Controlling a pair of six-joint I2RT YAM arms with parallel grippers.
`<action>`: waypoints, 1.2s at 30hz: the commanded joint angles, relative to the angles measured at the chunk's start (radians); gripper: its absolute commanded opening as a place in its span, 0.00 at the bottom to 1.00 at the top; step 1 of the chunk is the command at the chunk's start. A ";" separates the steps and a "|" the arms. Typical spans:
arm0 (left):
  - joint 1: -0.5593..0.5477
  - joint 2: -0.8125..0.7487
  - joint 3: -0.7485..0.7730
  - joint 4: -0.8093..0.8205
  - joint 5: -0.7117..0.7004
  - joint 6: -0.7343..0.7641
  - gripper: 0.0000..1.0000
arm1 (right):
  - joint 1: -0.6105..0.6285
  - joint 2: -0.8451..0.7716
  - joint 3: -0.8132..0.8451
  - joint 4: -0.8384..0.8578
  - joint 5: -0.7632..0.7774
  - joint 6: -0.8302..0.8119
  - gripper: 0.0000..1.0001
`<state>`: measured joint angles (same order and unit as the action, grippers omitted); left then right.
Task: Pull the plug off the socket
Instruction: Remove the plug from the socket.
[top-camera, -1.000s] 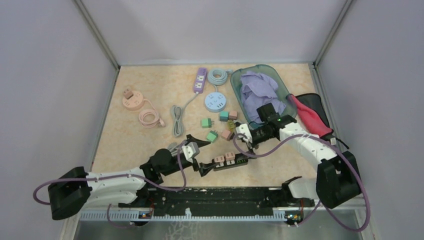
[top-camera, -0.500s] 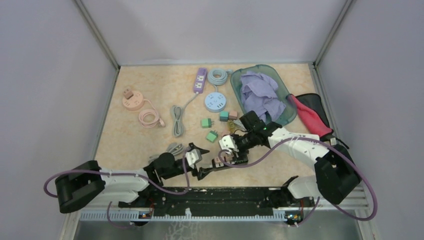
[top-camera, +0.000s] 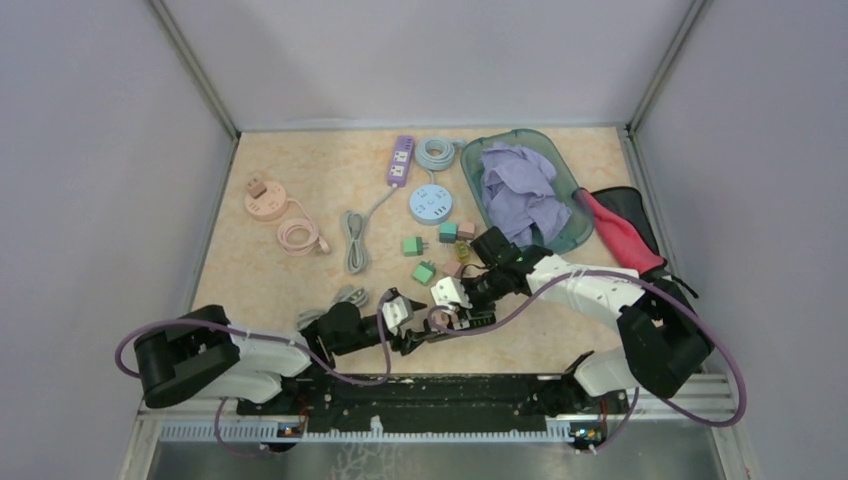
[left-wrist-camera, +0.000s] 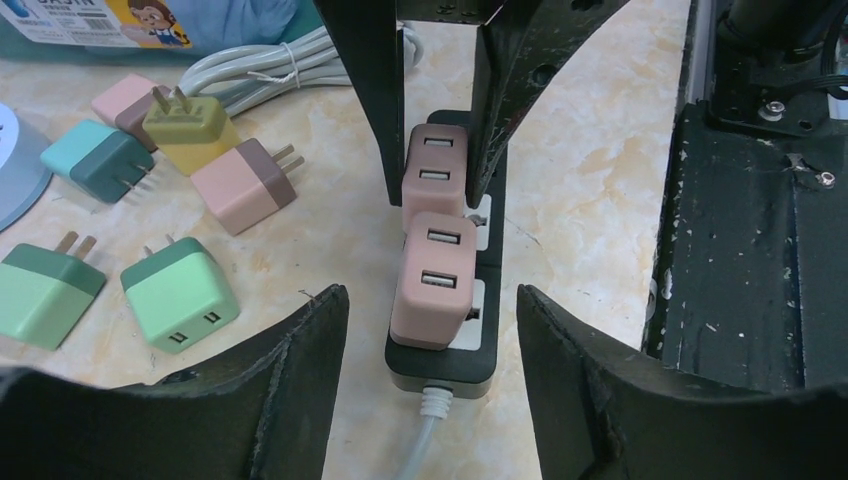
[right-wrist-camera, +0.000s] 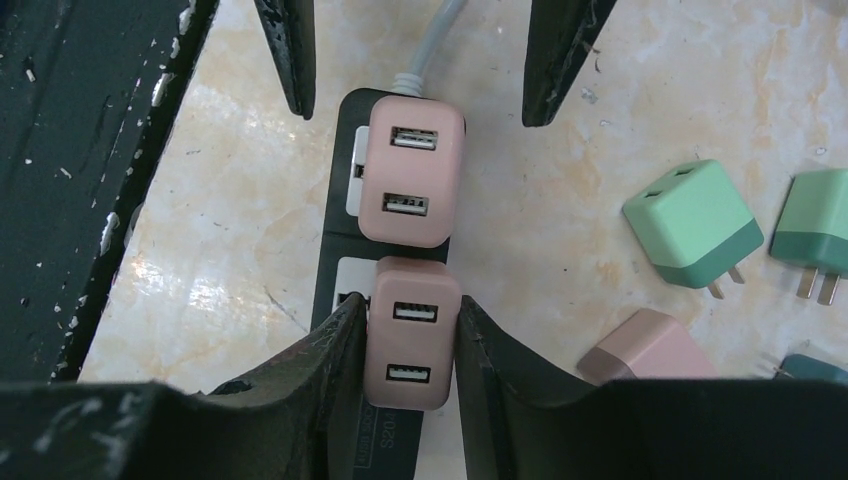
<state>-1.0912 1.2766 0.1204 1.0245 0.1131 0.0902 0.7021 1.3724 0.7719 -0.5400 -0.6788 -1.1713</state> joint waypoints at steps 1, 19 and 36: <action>0.002 0.033 0.037 0.073 0.044 0.010 0.68 | 0.021 0.006 0.022 0.010 0.004 0.004 0.32; 0.004 0.210 0.122 0.070 0.097 0.052 0.50 | 0.028 0.014 0.035 0.005 0.007 0.022 0.16; 0.005 0.214 0.117 0.008 0.089 0.087 0.01 | 0.028 0.023 0.048 -0.012 -0.006 0.024 0.14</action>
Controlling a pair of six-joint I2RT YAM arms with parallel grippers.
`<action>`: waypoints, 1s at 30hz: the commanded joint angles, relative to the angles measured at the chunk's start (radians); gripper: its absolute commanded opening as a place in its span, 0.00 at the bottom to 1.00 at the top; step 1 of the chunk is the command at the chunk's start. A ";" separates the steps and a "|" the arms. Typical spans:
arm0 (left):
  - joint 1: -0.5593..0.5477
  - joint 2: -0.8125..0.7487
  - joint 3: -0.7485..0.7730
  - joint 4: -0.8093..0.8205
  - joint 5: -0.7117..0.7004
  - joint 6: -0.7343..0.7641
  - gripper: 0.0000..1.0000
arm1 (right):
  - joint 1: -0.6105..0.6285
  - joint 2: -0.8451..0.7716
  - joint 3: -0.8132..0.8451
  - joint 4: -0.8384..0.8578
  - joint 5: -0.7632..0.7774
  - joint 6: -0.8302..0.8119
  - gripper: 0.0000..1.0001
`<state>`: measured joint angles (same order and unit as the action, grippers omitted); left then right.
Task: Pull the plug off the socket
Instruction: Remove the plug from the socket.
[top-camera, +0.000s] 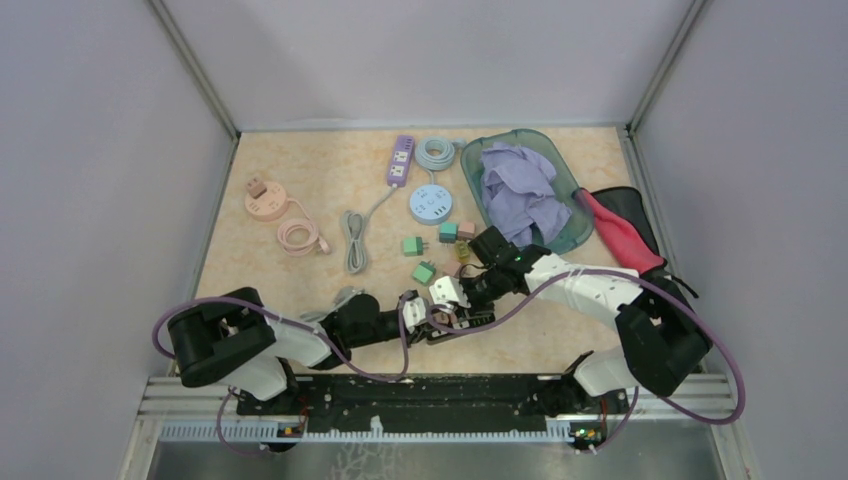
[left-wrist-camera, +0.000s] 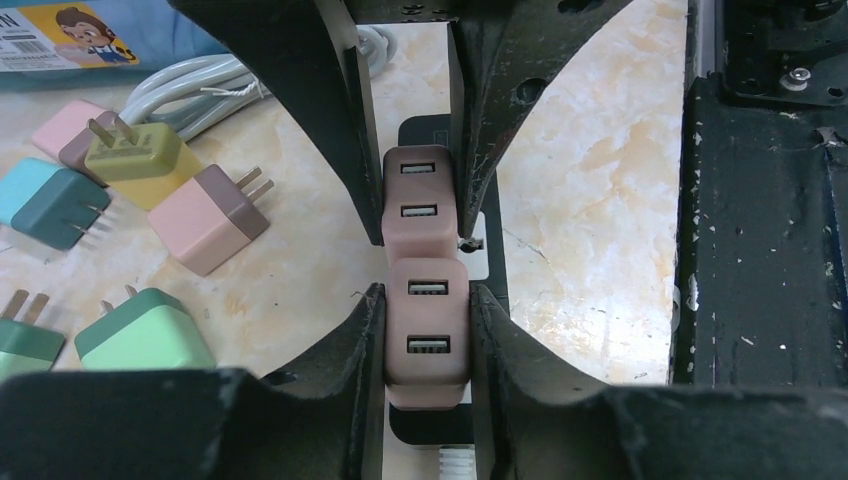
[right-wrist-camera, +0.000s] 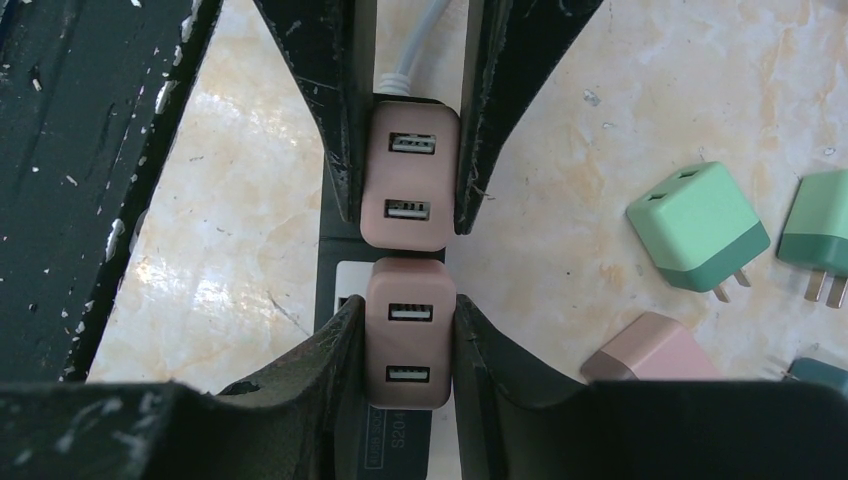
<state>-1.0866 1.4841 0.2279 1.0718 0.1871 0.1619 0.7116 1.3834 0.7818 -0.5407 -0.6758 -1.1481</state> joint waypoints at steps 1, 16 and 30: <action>0.001 0.006 0.010 -0.047 0.013 0.019 0.01 | 0.019 0.012 0.040 -0.013 -0.012 0.002 0.13; 0.002 0.046 -0.003 -0.028 -0.003 0.026 0.01 | 0.001 0.014 0.090 0.027 -0.106 0.143 0.06; 0.014 0.059 -0.013 -0.010 -0.001 0.016 0.01 | -0.054 0.016 0.038 -0.115 -0.161 -0.144 0.00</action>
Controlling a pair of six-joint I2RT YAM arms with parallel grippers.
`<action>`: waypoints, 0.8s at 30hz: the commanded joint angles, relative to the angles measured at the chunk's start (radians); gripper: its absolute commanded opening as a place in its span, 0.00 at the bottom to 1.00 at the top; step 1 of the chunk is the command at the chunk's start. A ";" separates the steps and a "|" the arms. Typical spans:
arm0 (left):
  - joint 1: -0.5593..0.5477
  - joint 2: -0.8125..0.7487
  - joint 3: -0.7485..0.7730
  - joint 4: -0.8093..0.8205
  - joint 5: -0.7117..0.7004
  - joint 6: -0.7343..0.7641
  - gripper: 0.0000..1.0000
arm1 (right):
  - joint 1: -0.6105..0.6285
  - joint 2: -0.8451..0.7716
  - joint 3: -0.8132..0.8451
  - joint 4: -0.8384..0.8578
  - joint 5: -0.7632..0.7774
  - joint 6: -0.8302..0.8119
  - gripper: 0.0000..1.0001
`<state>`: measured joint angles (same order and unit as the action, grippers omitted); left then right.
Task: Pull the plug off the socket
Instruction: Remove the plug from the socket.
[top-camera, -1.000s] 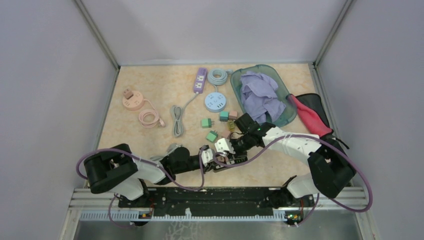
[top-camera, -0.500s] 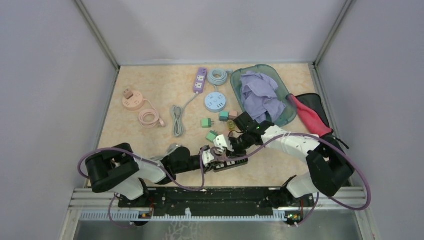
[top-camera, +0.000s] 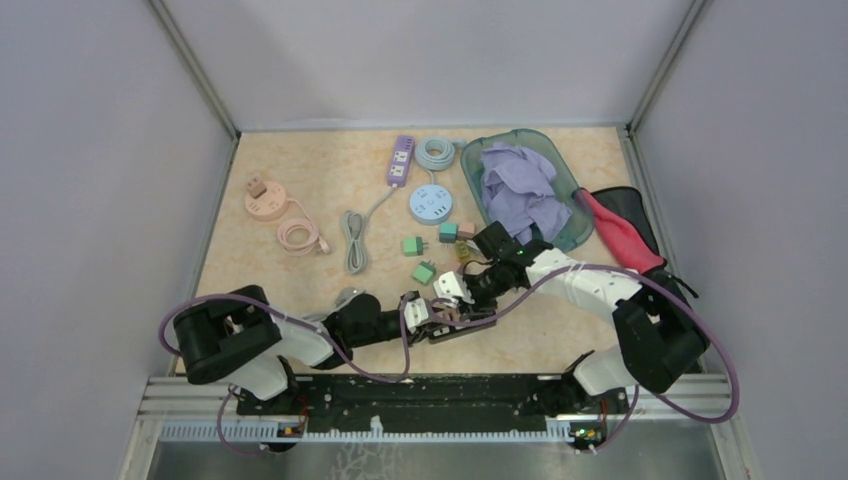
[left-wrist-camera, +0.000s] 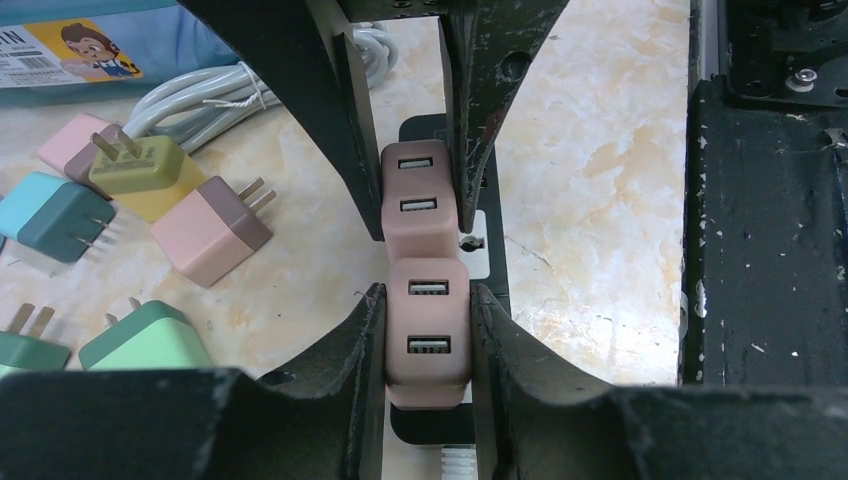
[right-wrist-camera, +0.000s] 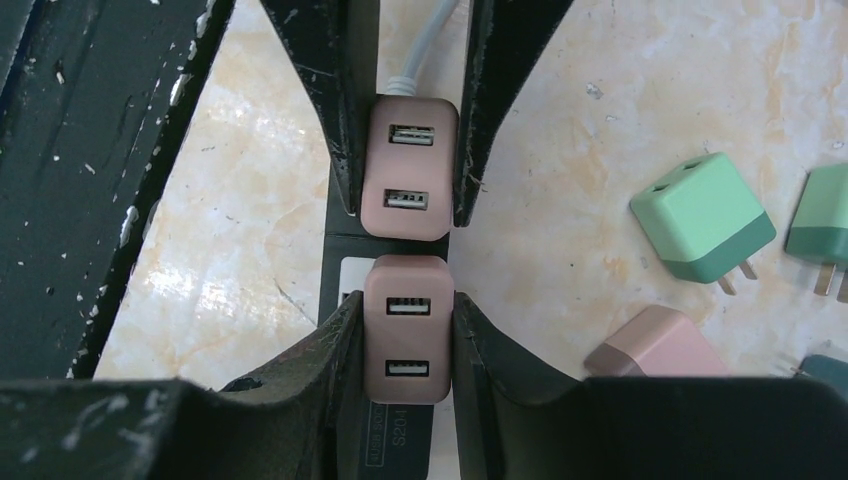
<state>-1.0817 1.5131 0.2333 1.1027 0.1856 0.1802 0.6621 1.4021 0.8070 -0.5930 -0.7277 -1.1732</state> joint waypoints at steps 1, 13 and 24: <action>0.011 0.032 -0.017 -0.040 0.001 -0.002 0.01 | 0.007 -0.004 0.010 -0.052 -0.118 -0.114 0.00; 0.022 0.045 -0.008 -0.041 0.018 -0.008 0.01 | 0.029 0.001 0.019 0.183 -0.131 0.216 0.00; 0.032 0.039 -0.018 -0.035 0.026 -0.012 0.01 | -0.078 -0.026 0.032 0.025 -0.141 0.029 0.00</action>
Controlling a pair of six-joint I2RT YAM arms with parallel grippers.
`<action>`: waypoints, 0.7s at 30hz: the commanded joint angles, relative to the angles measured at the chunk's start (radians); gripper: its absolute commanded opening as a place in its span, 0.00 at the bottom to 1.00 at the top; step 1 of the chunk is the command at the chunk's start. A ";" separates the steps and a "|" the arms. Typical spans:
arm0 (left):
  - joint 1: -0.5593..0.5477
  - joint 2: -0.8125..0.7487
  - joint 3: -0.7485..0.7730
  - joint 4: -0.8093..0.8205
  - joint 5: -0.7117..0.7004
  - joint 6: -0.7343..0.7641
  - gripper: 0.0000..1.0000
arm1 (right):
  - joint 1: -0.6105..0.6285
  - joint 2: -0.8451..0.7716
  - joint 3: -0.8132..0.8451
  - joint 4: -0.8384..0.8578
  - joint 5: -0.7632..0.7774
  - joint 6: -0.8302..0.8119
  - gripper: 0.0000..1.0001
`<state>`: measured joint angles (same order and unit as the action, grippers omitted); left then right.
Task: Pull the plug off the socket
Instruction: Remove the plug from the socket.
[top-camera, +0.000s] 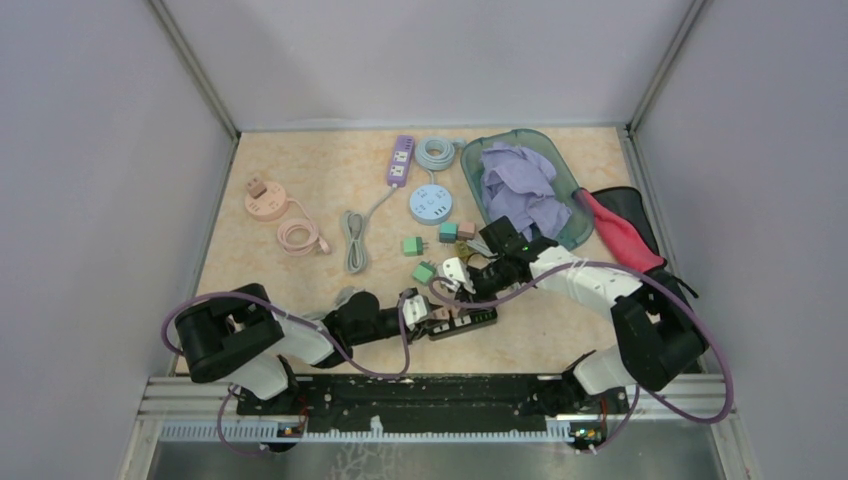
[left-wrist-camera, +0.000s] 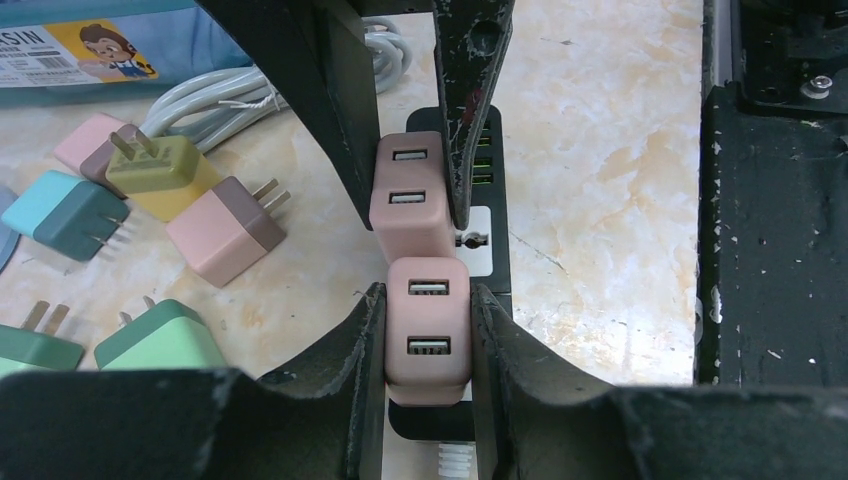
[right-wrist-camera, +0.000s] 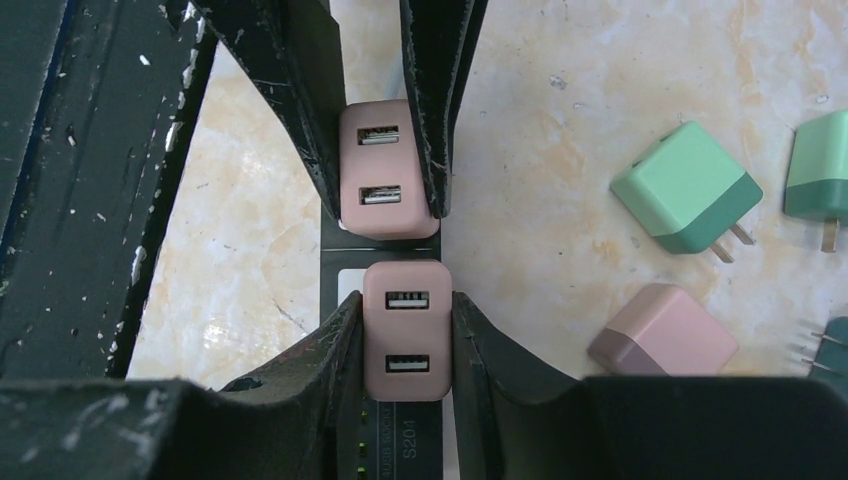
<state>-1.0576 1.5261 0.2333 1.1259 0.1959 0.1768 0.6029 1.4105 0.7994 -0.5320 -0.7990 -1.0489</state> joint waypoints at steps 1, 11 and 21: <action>0.008 0.025 -0.019 -0.058 0.015 -0.009 0.01 | -0.018 -0.030 0.041 -0.048 -0.071 -0.111 0.00; 0.010 0.026 -0.019 -0.058 0.019 -0.009 0.01 | 0.000 -0.028 0.037 -0.041 -0.144 -0.094 0.00; 0.010 0.037 -0.004 -0.070 0.024 -0.009 0.01 | 0.076 -0.036 0.002 0.139 -0.101 0.089 0.00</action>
<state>-1.0569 1.5299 0.2329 1.1255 0.2108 0.1730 0.6334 1.4063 0.7986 -0.5182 -0.8310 -1.0420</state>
